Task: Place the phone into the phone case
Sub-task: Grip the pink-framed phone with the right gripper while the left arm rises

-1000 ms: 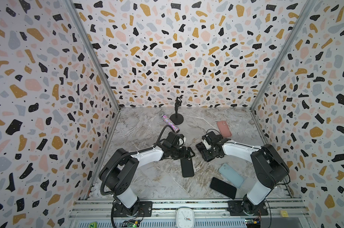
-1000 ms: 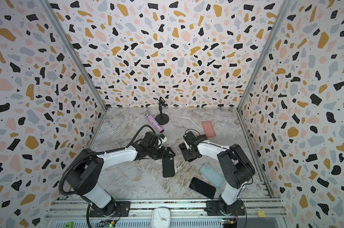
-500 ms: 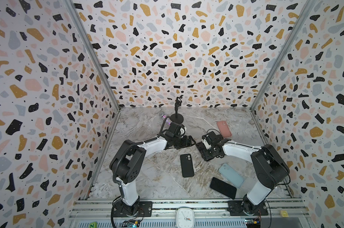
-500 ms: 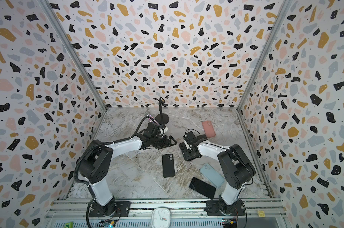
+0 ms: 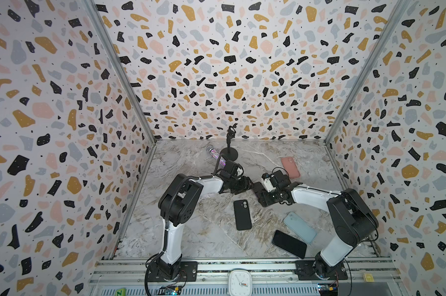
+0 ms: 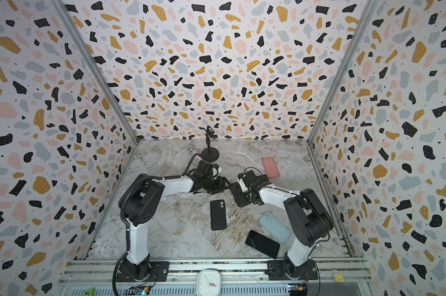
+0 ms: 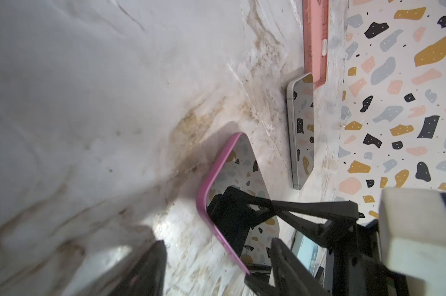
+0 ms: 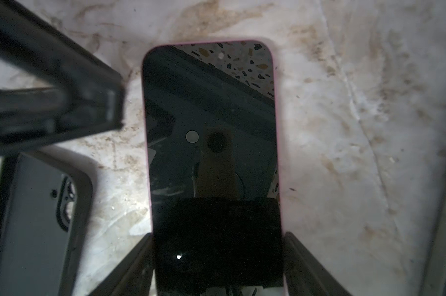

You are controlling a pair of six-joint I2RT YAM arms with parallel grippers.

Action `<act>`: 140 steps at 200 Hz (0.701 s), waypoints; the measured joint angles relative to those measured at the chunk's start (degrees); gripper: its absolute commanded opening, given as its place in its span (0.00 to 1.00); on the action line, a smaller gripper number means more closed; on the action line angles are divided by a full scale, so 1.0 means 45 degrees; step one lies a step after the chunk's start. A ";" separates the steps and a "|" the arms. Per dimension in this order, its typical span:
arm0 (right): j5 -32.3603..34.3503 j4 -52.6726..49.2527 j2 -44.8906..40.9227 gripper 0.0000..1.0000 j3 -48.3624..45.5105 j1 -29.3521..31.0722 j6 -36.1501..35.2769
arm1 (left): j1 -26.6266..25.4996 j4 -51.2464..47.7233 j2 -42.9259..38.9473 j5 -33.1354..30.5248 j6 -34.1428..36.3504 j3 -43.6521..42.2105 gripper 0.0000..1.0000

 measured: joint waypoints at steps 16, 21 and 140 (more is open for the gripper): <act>-0.0121 0.0121 -0.0005 0.62 -0.0044 0.0000 0.0000 | 0.0005 0.0374 0.0301 0.0155 -0.0209 0.0189 0.52; -0.0146 0.0155 -0.0005 0.62 -0.0058 0.0000 0.0005 | 0.0005 0.0466 0.0364 0.0170 -0.0287 0.0233 0.50; -0.0486 0.0510 -0.0087 0.62 -0.0257 -0.0087 0.0092 | 0.0180 0.2861 0.0903 0.0491 -0.1710 -0.0272 0.12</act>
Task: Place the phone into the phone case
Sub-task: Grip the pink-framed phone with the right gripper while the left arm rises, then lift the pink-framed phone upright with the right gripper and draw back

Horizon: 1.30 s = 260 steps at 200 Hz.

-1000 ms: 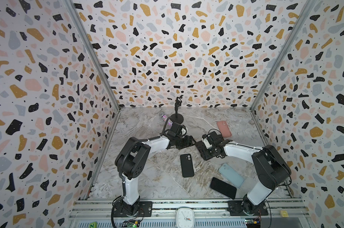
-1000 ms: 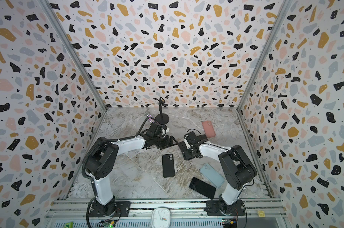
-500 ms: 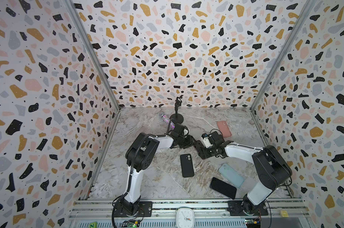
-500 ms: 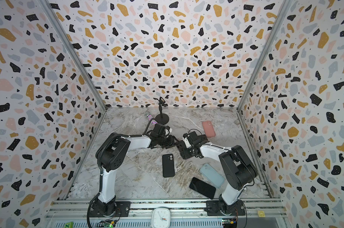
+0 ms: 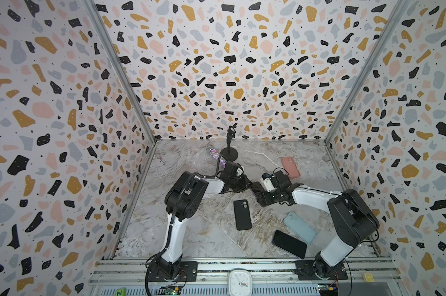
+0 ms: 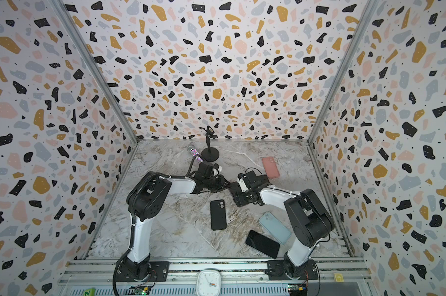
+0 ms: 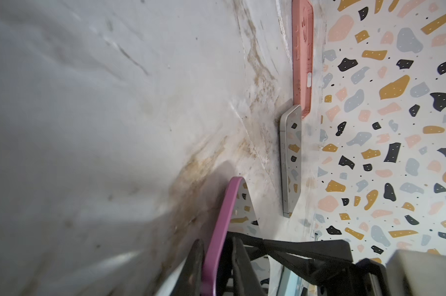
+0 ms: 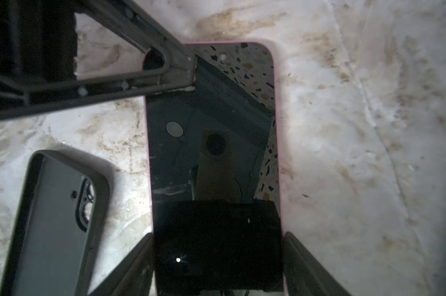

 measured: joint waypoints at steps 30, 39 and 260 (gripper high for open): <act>-0.0102 0.0000 0.0000 0.64 0.0005 -0.0044 0.0015 | 0.0049 0.0549 -0.0044 0.0170 -0.0413 -0.0253 0.05; -0.0117 0.0000 -0.0005 0.66 0.0000 -0.0044 0.0005 | 0.0058 0.0695 -0.0044 0.0204 -0.0505 -0.0325 0.03; -0.1923 0.2812 -0.8466 0.77 -0.4920 -0.1933 0.9141 | -0.0015 0.5343 -0.1389 0.0447 -0.4901 -0.2633 0.00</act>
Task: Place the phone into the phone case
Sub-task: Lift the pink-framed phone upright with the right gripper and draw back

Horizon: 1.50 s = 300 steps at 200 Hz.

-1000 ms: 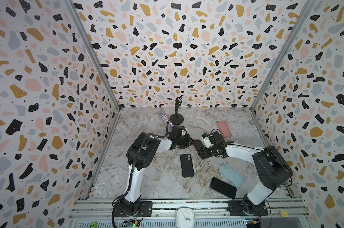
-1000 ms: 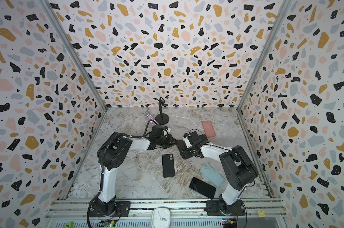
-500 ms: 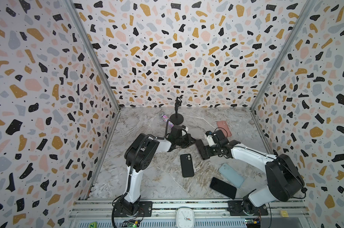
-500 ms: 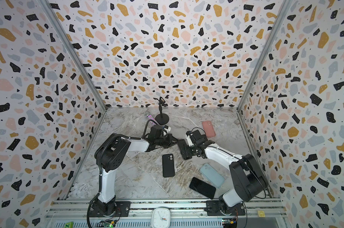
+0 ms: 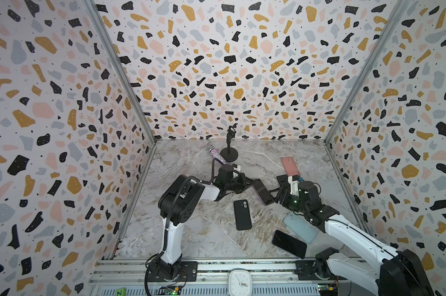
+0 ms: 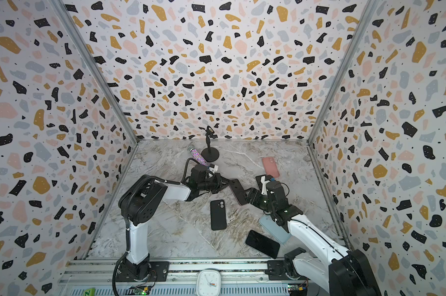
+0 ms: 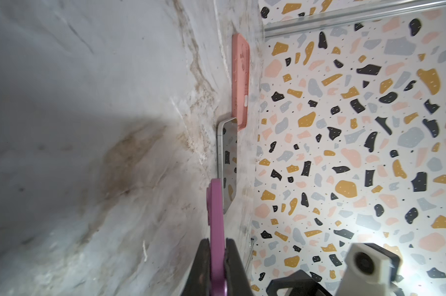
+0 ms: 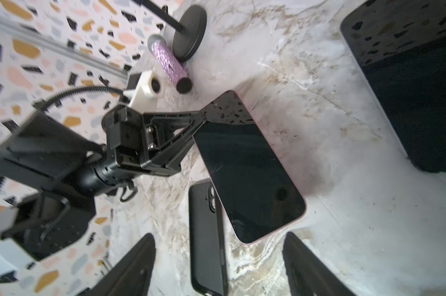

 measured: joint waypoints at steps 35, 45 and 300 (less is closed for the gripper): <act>-0.0996 0.2127 -0.1044 0.74 -0.1506 -0.1001 0.2535 | 0.0000 0.1851 -0.0219 -0.0146 -0.1496 -0.0413 0.00; -0.1195 0.2739 -0.1219 0.73 -0.1977 -0.1141 0.3259 | 0.0000 0.2317 -0.0228 -0.0204 -0.1894 -0.0549 0.00; -0.2594 1.4853 0.4269 0.18 -0.4158 -0.1175 0.8884 | -0.0112 0.5377 -0.0228 -0.0651 -0.4585 -0.1481 0.00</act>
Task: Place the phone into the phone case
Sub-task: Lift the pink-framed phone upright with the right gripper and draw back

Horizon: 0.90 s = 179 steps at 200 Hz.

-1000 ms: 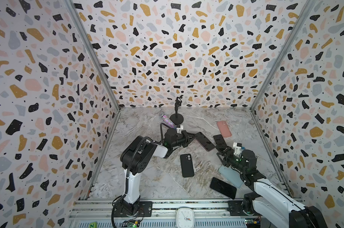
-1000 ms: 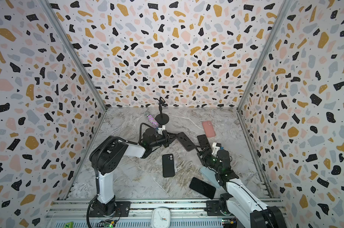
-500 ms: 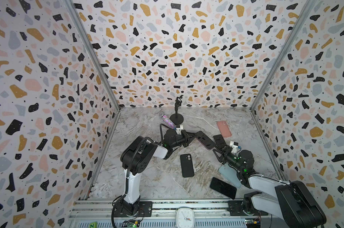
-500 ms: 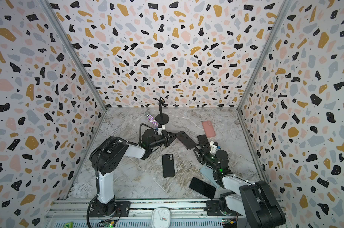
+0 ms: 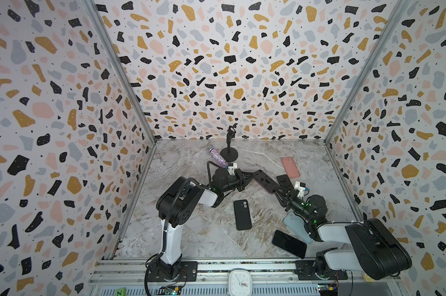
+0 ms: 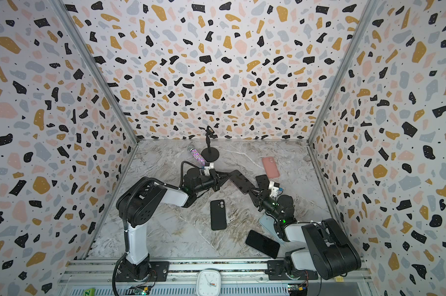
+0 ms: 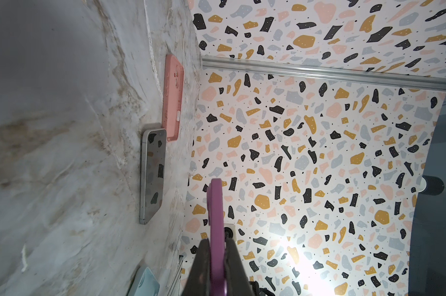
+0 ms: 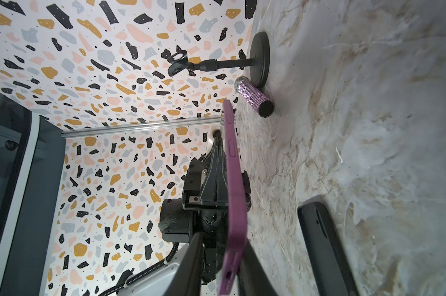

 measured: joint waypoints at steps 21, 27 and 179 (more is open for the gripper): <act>0.0000 0.0034 0.0000 0.13 0.0000 0.0000 0.0010 | 0.0000 0.0087 0.0000 -0.0005 -0.0015 0.0000 0.00; 0.0000 0.0024 0.0000 0.12 0.0000 0.0000 0.0015 | 0.0000 0.0097 0.0000 -0.0005 -0.0015 0.0000 0.00; -0.0185 -0.3041 -0.1729 0.01 0.0034 -0.0272 -0.1253 | 0.0029 -1.1895 -0.2982 -0.1268 0.9525 0.2477 0.57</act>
